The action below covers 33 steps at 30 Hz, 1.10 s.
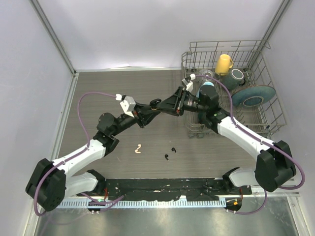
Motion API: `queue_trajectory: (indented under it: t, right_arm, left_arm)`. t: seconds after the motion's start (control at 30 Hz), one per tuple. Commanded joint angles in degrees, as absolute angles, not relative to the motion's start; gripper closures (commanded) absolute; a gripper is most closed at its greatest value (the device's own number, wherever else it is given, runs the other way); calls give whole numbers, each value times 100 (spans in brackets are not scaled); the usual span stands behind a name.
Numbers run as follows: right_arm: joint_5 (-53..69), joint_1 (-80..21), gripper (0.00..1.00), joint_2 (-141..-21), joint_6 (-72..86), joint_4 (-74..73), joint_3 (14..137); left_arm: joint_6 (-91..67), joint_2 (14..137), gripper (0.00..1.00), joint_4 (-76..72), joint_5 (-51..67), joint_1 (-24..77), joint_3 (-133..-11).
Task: Insert the wireless bluetooth earbuds into the charging case
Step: Open the charging case, then pick up the earbud from the center of the board.
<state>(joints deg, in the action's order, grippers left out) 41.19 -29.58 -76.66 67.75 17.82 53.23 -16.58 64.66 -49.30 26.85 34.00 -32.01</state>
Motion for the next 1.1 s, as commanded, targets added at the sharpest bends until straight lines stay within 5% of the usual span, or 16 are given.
queue_trajectory:
  t: [0.0,0.1,0.3,0.47,0.5,1.07]
  right_arm:
    - [4342,-3164,53,-7506,6109,1521,5449]
    - [4281,-3155,38,-7444,6038,1503,5502]
    - [4184,-3155,23,-7322,5766,1240,5712]
    - [3640,-3155,22,-6988,5213,617,5766]
    - [3552,-3147,13,-6935,5134,493,5774]
    - [1811,-3313,16,-6565,2735,-2785,5818]
  left_arm:
    - [-1732,6259,100,-5634,2496,3428,-3138]
    - [-1503,6057,100,-5599,2330,3428,-2954]
    - [-1318,5678,100,-5405,2005,3428,-2576]
    - [-1178,5204,100,-5221,1635,3428,-2207]
    - [-1126,5134,100,-5151,1565,3428,-2163]
    - [-1265,2559,100,-3788,958,3428,-1083]
